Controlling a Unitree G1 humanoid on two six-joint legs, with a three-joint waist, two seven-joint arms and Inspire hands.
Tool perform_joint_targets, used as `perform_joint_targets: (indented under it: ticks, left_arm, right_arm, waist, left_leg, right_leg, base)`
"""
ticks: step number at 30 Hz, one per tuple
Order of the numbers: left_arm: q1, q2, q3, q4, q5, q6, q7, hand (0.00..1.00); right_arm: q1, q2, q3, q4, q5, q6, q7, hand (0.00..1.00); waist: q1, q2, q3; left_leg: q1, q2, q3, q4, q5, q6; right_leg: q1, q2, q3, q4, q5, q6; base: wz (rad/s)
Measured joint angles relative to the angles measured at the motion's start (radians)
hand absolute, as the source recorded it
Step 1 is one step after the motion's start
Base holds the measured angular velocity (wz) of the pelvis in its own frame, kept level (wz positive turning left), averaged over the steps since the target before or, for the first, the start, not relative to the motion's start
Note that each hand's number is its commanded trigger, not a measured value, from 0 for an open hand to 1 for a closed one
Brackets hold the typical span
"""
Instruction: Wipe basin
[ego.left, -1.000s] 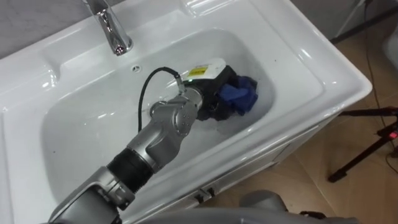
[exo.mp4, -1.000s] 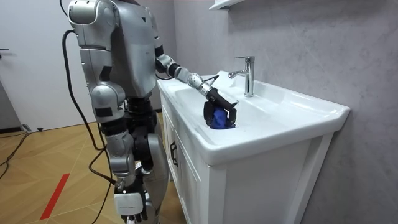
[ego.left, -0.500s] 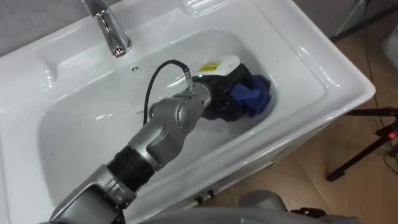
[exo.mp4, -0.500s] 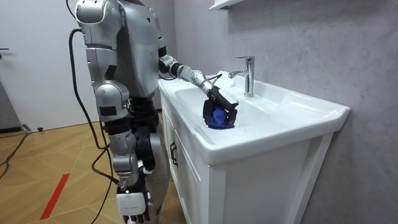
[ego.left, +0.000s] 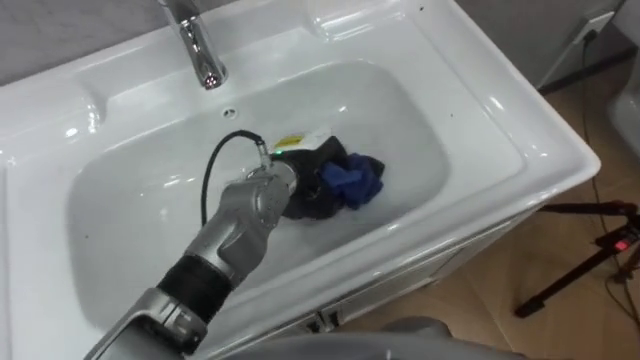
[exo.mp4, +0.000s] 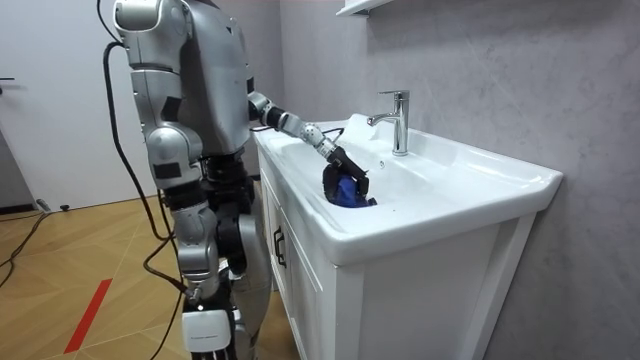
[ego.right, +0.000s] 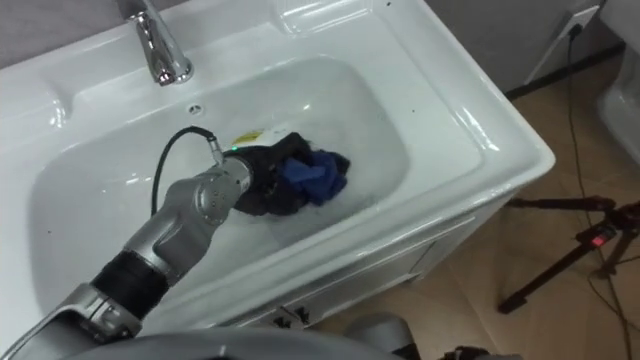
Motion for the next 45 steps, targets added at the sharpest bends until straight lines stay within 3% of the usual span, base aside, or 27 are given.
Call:
perform_joint_targets:
  ticks: [5, 12, 15, 18, 22, 26, 28, 33, 35, 36, 40, 45]
  left_arm:
    - [0.037, -0.004, 0.107, 0.070, 0.000, -0.033, 0.047, 1.00]
    - [0.038, -0.006, 0.164, 0.136, 0.000, -0.077, 0.080, 1.00]
    - [0.041, -0.004, 0.184, 0.154, 0.000, -0.083, 0.106, 1.00]
    - [0.056, 0.010, 0.203, 0.165, 0.017, -0.083, 0.134, 1.00]
    - [0.072, 0.072, 0.209, 0.194, 0.099, -0.083, 0.206, 1.00]
    - [0.097, 0.142, 0.207, 0.234, 0.219, -0.072, 0.317, 1.00]
    - [0.115, 0.151, 0.207, 0.233, 0.305, -0.047, 0.351, 1.00]
    - [0.160, 0.151, 0.201, 0.233, 0.461, -0.007, 0.429, 1.00]
    - [0.179, 0.151, 0.200, 0.234, 0.501, -0.004, 0.436, 1.00]
    - [0.181, 0.151, 0.201, 0.233, 0.507, -0.003, 0.436, 1.00]
    - [0.192, 0.151, 0.203, 0.233, 0.511, 0.002, 0.436, 1.00]
    - [0.193, 0.151, 0.203, 0.233, 0.509, 0.015, 0.436, 1.00]
  right_arm:
    - [0.009, 0.007, -0.029, -0.024, -0.080, 0.022, -0.011, 0.00]
    - [0.024, 0.010, -0.037, -0.016, -0.108, 0.063, -0.003, 0.00]
    - [0.029, 0.012, -0.038, -0.017, -0.114, 0.067, -0.006, 0.00]
    - [0.027, 0.012, -0.039, -0.021, -0.156, 0.081, -0.007, 0.00]
    - [0.030, 0.013, -0.038, -0.022, -0.184, 0.099, -0.002, 0.00]
    - [0.028, 0.009, -0.050, -0.022, -0.191, 0.108, 0.002, 0.00]
    - [0.027, 0.005, -0.069, -0.022, -0.194, 0.107, 0.004, 0.00]
    - [0.016, -0.003, -0.098, -0.031, -0.192, 0.103, 0.010, 0.00]
    - [0.014, -0.011, -0.106, -0.032, -0.194, 0.092, 0.000, 0.00]
    - [0.014, -0.014, -0.114, -0.032, -0.193, 0.087, -0.005, 0.00]
    - [0.015, -0.036, -0.157, -0.031, -0.193, 0.067, -0.033, 0.00]
    - [0.019, -0.037, -0.157, -0.009, -0.185, 0.059, -0.042, 0.00]
  waist:
    - [0.016, -0.002, -0.0012]
    - [0.043, -0.005, -0.0039]
    - [0.056, -0.006, -0.0105]
    - [0.061, -0.001, -0.0215]
    - [0.061, 0.003, -0.0240]
    - [0.061, 0.006, -0.0249]
    - [0.061, 0.008, -0.0261]
    - [0.064, 0.014, -0.0296]
    - [0.072, 0.031, -0.0417]
    - [0.077, 0.035, -0.0431]
    - [0.093, 0.067, -0.0410]
    - [0.110, 0.069, -0.0405]
  left_leg:
    - [0.014, 0.000, 0.001, 0.004, 0.000, 0.000]
    - [0.023, 0.003, -0.003, 0.004, 0.000, 0.000]
    - [0.023, 0.004, -0.004, 0.004, 0.000, 0.000]
    - [0.025, 0.004, -0.005, 0.003, 0.000, 0.000]
    - [0.028, 0.006, -0.009, 0.002, 0.000, 0.000]
    - [0.027, 0.008, -0.007, 0.002, 0.000, 0.000]
    - [0.026, 0.009, -0.006, 0.002, 0.000, 0.000]
    - [0.020, 0.017, -0.006, 0.003, 0.000, 0.000]
    - [0.015, 0.024, -0.006, 0.003, 0.000, 0.000]
    - [0.012, 0.024, -0.006, 0.004, 0.000, 0.000]
    - [0.006, 0.028, -0.006, 0.015, 0.001, -0.001]
    - [0.006, 0.037, -0.010, 0.015, 0.004, -0.006]
  right_leg:
    - [0.006, 0.000, 0.002, -0.001, -0.004, -0.002]
    - [0.010, 0.002, -0.005, 0.008, -0.003, -0.003]
    - [0.008, 0.004, -0.005, 0.011, -0.002, -0.004]
    - [0.006, 0.006, -0.004, 0.014, -0.002, -0.005]
    - [0.012, 0.006, -0.013, 0.014, 0.000, -0.008]
    - [0.012, 0.007, -0.017, 0.015, 0.001, -0.009]
    - [0.012, 0.006, -0.025, 0.014, 0.002, -0.010]
    - [0.003, 0.013, -0.025, 0.011, 0.010, -0.019]
    - [-0.002, 0.021, -0.019, 0.001, 0.019, -0.023]
    - [-0.003, 0.023, -0.015, 0.002, 0.019, -0.024]
    - [-0.007, 0.024, -0.011, 0.002, 0.020, -0.027]
    - [-0.003, 0.030, -0.004, -0.003, 0.021, -0.038]
  base:
    - [0.04]
    - [0.01]
    - [-0.01]
    - [-0.03]
    - [0.02]
    - [0.01]
    - [0.06]
    - [-0.03]
    - [-0.09]
    - [-0.14]
    - [-0.03]
    - [-0.04]
